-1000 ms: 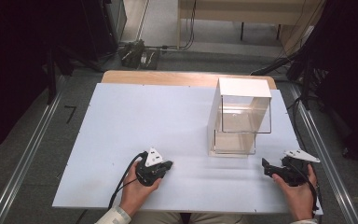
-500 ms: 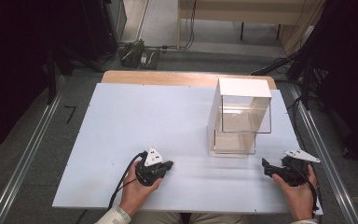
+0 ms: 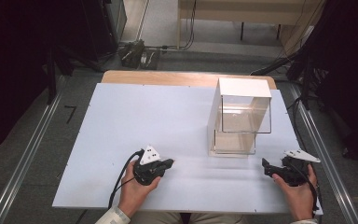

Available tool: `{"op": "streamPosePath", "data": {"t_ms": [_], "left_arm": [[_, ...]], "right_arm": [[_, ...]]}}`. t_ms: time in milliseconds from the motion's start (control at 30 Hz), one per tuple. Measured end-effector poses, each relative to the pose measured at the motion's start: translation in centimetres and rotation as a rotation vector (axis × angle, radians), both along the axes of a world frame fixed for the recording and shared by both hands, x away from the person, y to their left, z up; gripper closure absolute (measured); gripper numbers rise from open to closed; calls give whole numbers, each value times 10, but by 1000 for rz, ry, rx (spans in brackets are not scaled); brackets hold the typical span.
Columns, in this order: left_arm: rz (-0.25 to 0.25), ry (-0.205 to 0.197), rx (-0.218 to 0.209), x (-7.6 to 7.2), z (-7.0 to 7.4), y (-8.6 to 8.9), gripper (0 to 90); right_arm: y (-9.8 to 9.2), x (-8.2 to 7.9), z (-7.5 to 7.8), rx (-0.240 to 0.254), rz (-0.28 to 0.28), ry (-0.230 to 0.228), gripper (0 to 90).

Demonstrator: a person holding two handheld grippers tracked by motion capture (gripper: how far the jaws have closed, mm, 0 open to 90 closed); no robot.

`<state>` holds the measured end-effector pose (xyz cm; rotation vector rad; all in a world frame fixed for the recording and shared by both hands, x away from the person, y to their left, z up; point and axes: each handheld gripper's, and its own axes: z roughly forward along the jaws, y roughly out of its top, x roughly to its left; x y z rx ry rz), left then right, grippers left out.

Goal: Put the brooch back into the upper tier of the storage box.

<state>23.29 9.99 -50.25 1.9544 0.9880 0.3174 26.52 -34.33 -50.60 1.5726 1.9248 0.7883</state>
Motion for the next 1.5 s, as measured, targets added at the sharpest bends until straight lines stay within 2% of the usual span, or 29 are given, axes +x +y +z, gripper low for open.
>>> {"op": "streamPosePath", "data": {"t_ms": [367,933,1500], "left_arm": [[1,-4,-30,-2,13,1,900],[-23,-13,-77,0,34,-10,900],[-63,-58,-111,-2,56,-27,900]], "right_arm": [[0,0,0,-1,-2,3,59],[0,1,0,2,-3,4,59],[0,1,0,5,-2,2,59]]}}
